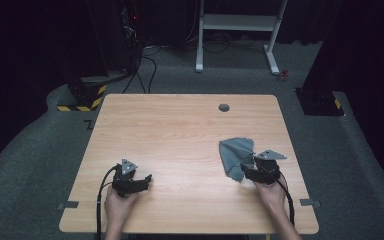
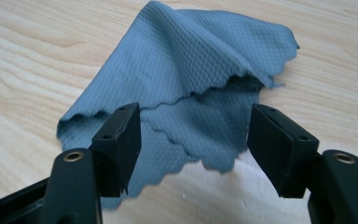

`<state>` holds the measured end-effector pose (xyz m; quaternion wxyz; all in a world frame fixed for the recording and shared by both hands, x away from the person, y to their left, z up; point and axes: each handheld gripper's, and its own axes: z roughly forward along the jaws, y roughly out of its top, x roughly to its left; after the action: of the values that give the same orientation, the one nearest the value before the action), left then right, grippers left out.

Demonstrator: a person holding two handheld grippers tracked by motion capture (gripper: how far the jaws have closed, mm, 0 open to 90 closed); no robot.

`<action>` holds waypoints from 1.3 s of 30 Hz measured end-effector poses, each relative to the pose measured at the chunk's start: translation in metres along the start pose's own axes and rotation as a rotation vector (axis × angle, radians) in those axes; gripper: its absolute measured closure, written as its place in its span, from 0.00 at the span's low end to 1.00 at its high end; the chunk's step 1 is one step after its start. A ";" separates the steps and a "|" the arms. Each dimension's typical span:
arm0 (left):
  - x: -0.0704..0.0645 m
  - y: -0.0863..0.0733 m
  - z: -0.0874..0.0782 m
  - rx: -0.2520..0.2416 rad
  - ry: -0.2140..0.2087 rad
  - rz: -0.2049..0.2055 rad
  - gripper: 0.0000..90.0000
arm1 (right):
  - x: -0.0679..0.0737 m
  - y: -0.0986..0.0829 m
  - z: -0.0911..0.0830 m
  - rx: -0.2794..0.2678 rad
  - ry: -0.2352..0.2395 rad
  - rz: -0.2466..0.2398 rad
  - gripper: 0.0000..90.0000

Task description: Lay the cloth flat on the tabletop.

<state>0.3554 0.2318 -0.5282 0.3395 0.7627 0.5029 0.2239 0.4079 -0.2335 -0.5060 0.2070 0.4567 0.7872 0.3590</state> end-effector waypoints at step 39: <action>0.000 0.000 0.000 -0.001 0.000 -0.001 0.24 | 0.021 0.021 0.029 0.019 0.039 -0.082 0.98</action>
<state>0.3547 0.2316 -0.5283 0.3401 0.7623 0.5031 0.2239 0.4288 -0.1977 -0.5095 0.2016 0.4189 0.8126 0.3515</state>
